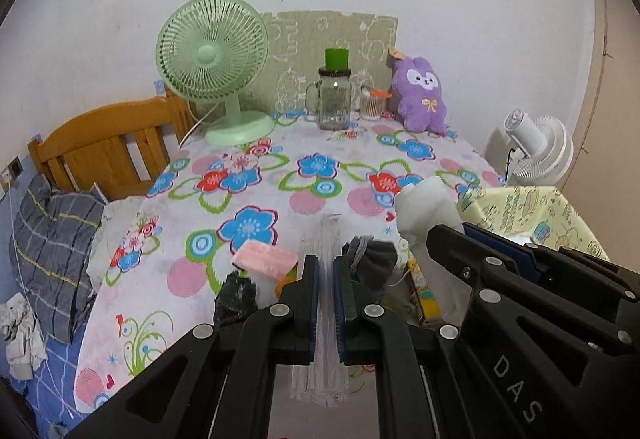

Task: Organize soft objects
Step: 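Carry the white cloth and straw bag with both grippers to the patterned box, then open both grippers to drop the cloth and straw bag into the box, then move both tools back toward the remaining items on the bed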

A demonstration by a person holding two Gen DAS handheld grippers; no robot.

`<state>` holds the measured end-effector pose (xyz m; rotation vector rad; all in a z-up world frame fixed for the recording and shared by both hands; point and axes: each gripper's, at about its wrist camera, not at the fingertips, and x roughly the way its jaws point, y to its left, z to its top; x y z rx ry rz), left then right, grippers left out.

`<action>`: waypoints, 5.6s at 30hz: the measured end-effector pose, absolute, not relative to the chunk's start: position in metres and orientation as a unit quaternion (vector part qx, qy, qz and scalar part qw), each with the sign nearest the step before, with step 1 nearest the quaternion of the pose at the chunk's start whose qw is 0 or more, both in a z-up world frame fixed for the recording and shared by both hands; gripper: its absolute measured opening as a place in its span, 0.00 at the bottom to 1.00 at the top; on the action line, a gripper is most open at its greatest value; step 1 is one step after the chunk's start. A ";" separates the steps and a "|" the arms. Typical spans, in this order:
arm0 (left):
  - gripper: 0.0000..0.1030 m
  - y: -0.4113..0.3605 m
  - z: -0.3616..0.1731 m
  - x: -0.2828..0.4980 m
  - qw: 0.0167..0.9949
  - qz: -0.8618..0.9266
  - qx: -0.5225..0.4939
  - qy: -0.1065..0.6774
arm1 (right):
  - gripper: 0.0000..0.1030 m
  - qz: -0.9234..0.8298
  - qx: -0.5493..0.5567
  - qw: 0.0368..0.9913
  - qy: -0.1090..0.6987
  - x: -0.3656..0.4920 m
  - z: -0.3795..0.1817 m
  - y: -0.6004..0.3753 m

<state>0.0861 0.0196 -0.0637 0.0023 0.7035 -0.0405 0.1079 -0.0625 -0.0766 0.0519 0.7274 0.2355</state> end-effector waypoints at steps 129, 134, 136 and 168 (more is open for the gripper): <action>0.84 -0.129 -0.045 0.100 0.938 -0.100 0.044 0.329 | 0.84 -0.023 0.064 0.944 0.322 0.105 -0.054 -0.221; 0.87 -0.118 -0.036 0.091 0.942 -0.100 0.040 0.318 | 0.87 -0.020 0.063 0.949 0.309 0.096 -0.045 -0.210; 0.90 -0.114 -0.033 0.089 0.943 -0.098 0.038 0.314 | 0.88 -0.019 0.062 0.950 0.305 0.092 -0.042 -0.207; 0.93 -0.040 -0.027 0.053 0.952 -0.066 0.023 0.299 | 0.90 0.020 0.031 0.958 0.284 0.061 -0.034 -0.129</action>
